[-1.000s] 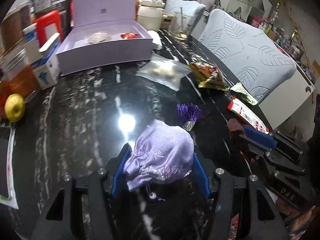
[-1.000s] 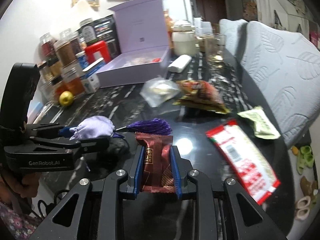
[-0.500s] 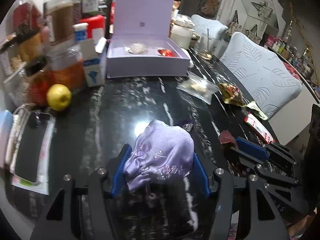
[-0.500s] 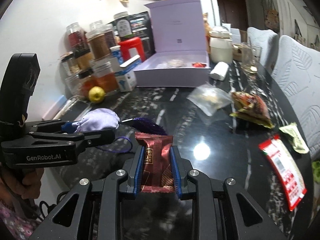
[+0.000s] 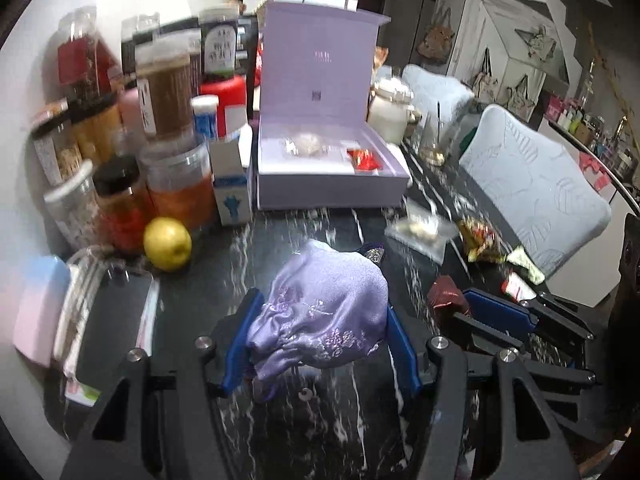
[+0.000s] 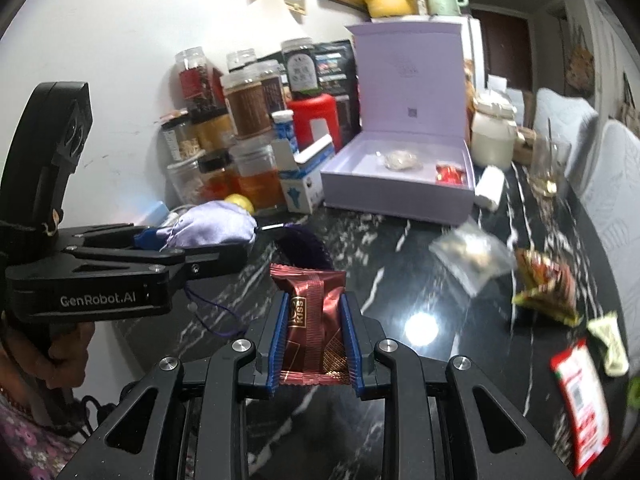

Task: Organize soft objects
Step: 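Lift the lavender pouch with the left gripper while the right gripper carries the candy packet, then lower the pouch and candy packet into the lavender box with both grippers, then open both grippers to release the pouch and candy packet in the box, then withdraw both grippers from the box back over the table, then grasp the clear zip bag with the left gripper while the right grasps the green sachet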

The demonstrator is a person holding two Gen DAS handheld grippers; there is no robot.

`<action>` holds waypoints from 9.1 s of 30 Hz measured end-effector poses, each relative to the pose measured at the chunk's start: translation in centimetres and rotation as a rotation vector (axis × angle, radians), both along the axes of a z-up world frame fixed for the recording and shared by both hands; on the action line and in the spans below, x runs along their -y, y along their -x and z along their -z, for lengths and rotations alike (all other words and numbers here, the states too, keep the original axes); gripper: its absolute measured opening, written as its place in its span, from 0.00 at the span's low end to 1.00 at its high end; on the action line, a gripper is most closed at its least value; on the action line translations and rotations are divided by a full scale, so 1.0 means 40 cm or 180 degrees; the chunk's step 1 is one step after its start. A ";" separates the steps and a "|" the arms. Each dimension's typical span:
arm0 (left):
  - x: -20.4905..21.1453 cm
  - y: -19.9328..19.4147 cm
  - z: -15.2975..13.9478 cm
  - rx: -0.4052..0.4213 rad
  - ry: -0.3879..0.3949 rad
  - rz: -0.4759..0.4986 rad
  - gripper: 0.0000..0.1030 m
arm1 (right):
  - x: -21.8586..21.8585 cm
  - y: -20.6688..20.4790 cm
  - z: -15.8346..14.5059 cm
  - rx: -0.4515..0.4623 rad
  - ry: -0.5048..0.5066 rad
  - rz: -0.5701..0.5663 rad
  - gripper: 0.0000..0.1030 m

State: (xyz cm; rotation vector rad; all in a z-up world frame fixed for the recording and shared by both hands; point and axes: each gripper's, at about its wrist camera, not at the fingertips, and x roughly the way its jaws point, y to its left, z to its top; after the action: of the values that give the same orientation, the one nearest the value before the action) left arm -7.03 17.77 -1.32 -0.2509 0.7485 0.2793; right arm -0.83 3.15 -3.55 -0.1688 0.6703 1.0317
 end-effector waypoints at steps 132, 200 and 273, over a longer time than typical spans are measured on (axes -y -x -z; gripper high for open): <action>-0.380 -0.961 0.183 -0.0885 -0.0389 -0.0359 0.75 | -0.407 -0.866 0.082 -0.0081 0.0754 0.0703 0.47; -0.010 -0.306 -0.367 0.0860 -0.1089 -0.0234 0.99 | -0.001 -0.351 -0.399 0.0929 -0.0229 0.1120 0.94; 0.267 -0.411 0.125 -0.0205 -0.0008 0.1034 0.99 | 0.408 -0.228 0.106 -0.0126 0.0119 0.1817 0.94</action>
State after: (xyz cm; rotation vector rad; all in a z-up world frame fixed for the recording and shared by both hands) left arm 9.40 7.11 -6.30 -0.1152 0.8392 -0.0199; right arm 8.28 -13.15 -7.79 0.0143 0.7186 0.4755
